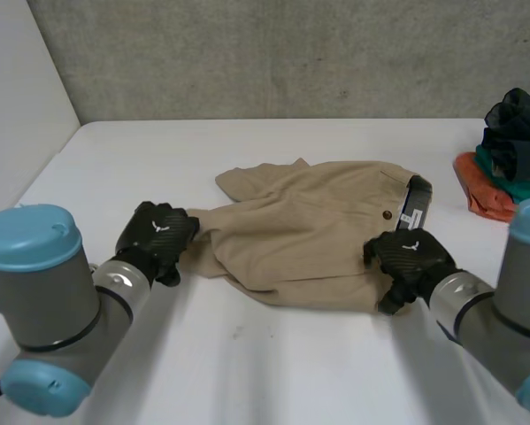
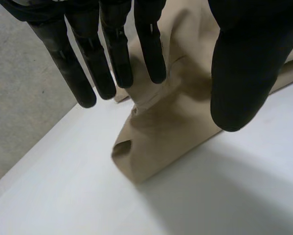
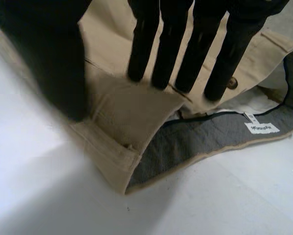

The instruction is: Fold the laundry.

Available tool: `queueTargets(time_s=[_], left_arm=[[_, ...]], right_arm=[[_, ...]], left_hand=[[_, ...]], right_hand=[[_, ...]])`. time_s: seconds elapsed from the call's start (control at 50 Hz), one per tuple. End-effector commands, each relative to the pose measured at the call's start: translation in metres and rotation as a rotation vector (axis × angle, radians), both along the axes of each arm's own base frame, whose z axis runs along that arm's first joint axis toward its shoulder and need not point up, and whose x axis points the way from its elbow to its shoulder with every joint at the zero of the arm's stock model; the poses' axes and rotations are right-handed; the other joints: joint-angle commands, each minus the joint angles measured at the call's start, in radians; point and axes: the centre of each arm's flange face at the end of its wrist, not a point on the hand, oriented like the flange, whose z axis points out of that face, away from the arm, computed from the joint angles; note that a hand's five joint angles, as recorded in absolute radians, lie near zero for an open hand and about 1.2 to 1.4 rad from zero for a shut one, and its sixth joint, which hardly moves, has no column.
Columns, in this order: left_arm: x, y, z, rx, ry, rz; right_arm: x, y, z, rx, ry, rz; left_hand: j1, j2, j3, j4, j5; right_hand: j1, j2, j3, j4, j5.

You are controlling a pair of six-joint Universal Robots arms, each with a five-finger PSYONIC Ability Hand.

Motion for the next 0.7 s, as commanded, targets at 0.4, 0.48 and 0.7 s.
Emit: queueTargets(time_s=[0.4,0.48,0.7], left_arm=[[-0.025,-0.052,-0.043,-0.082,-0.157,-0.05],[-0.028,-0.055,-0.041,-0.093,-0.147,-0.05],[-0.016,-0.02,0.039,-0.205,-0.087,-0.042]], right_arm=[[0.002,-0.02,-0.009,-0.145,0.113,-0.07],[0.003,-0.022,-0.006,-0.155,0.11,-0.074],[0.002,-0.028,0.049,-0.307,0.14,-0.062]], left_hand=[[0.346,0.349,0.348,0.352,0.356],[0.798,0.801,0.8,0.804,0.807],[0.799,0.802,0.801,0.805,0.808]], right_hand=[[0.691,0.695,0.687,0.708,0.707],[0.691,0.695,0.687,0.708,0.707],[0.691,0.695,0.687,0.708,0.707]])
